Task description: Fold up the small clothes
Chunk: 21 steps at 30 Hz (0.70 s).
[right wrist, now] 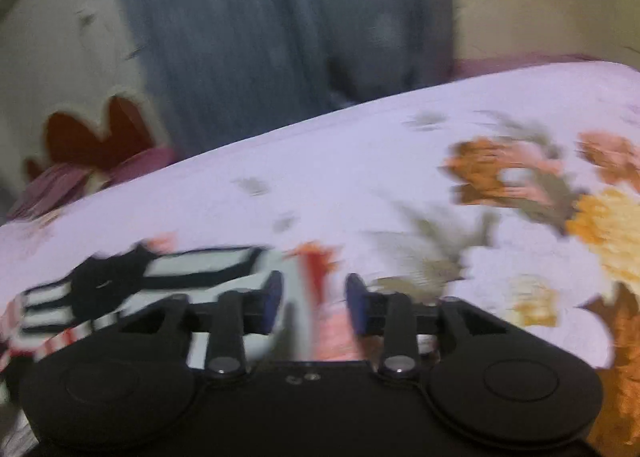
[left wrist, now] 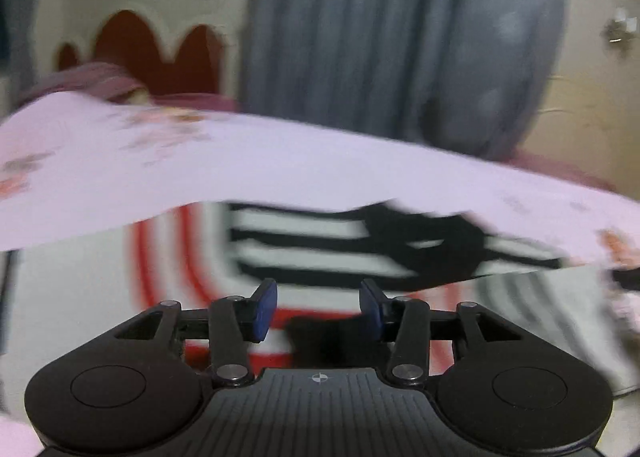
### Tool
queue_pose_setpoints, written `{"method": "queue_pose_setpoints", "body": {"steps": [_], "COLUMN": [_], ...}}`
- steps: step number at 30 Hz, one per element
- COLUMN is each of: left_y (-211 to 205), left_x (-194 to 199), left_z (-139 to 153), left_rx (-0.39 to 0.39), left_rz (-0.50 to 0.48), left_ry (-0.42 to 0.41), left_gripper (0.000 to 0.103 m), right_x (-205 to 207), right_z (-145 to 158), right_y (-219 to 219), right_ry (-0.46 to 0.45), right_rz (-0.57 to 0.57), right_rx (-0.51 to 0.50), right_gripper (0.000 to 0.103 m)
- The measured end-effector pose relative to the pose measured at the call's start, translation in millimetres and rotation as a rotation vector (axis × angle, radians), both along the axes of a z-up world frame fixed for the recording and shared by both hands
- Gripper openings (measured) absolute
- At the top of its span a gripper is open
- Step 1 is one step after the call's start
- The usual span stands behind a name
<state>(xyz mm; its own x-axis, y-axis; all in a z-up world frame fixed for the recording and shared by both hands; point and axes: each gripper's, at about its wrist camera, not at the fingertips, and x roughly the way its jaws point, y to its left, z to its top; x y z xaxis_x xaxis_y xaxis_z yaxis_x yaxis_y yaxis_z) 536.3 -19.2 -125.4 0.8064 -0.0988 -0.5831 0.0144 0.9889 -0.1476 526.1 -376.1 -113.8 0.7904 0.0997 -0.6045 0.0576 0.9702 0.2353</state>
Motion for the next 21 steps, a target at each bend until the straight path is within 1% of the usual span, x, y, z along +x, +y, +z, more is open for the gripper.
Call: {"method": "queue_pose_setpoints", "body": {"steps": [2,3,4,5,6,7,8,9,10,11,12,13,14,16,17,18,19,21], "left_y": [-38.3,-59.5,-81.1,-95.5,-110.3,-114.0,-113.4,-108.7,-100.9,-93.7,-90.3,-90.1,-93.7,-94.9,-97.5,-99.1,-101.5,-112.6], "left_x": [15.5,25.5,34.8,40.7,49.3,54.7,60.6,61.9,65.6,66.6,66.5,65.3,66.3,63.5,62.9,55.1,47.8,37.7], "left_z": [0.5,-2.0,-6.0,-10.0,-16.3,-20.6,-25.6,-28.9,-33.3,-35.7,-36.0,-36.9,-36.9,-37.2,-32.6,-27.0,-19.2,-11.7], "left_rx": [-0.029,-0.044,-0.035,-0.009,0.037,0.057,0.066,0.07,0.068,0.046,0.031,0.033,0.055,0.079,0.076,0.06,0.039,-0.003], "left_rz": [-0.116,-0.168,-0.212,-0.235,-0.245,-0.243,-0.235,-0.221,-0.211,-0.211,-0.212,-0.214,-0.217,-0.209,-0.203,-0.209,-0.221,-0.26], "left_ry": [0.014,0.033,0.045,0.05,0.068,0.091,0.116,0.122,0.126,0.127,0.125,0.126,0.124,0.127,0.125,0.111,0.091,0.078], "left_gripper": [0.044,0.044,0.044,0.044,0.044,0.044,0.044,0.044,0.044,0.044,0.044,0.044,0.044,0.044,0.044,0.044,0.044,0.044], "right_x": [4.8,6.4,10.2,11.9,14.4,14.9,15.3,19.2,23.1,32.1,40.0,45.8,49.0,50.3,48.8,46.9,43.6,27.9], "right_z": [-2.5,-5.0,-7.7,-10.5,-10.7,-11.5,-11.1,-10.4,-11.3,-14.6,-18.4,-19.2,-17.5,-13.4,-12.6,-11.2,-7.4,-1.8], "right_y": [30.2,40.9,53.6,66.2,73.5,78.8,78.0,68.8,54.3,34.4,15.4,-3.3,-6.0,2.1,2.8,1.7,2.1,2.3], "right_ry": [0.008,0.015,0.027,0.035,0.039,0.044,0.041,0.035,0.033,0.061,0.086,0.098,0.111,0.122,0.125,0.129,0.128,0.11], "right_rz": [0.13,0.176,0.229,0.283,0.316,0.342,0.346,0.309,0.23,0.121,0.057,0.05,0.062,0.096,0.093,0.088,0.088,0.112], "right_rx": [-0.049,-0.054,-0.049,-0.053,-0.067,-0.095,-0.127,-0.152,-0.179,-0.209,-0.197,-0.117,-0.102,-0.168,-0.172,-0.165,-0.159,-0.144], "right_gripper": [0.025,0.025,0.026,0.026,0.028,0.023,0.02,0.015,0.01,0.004,0.0,0.0,0.0,0.0,0.0,0.003,0.013,0.026]}}
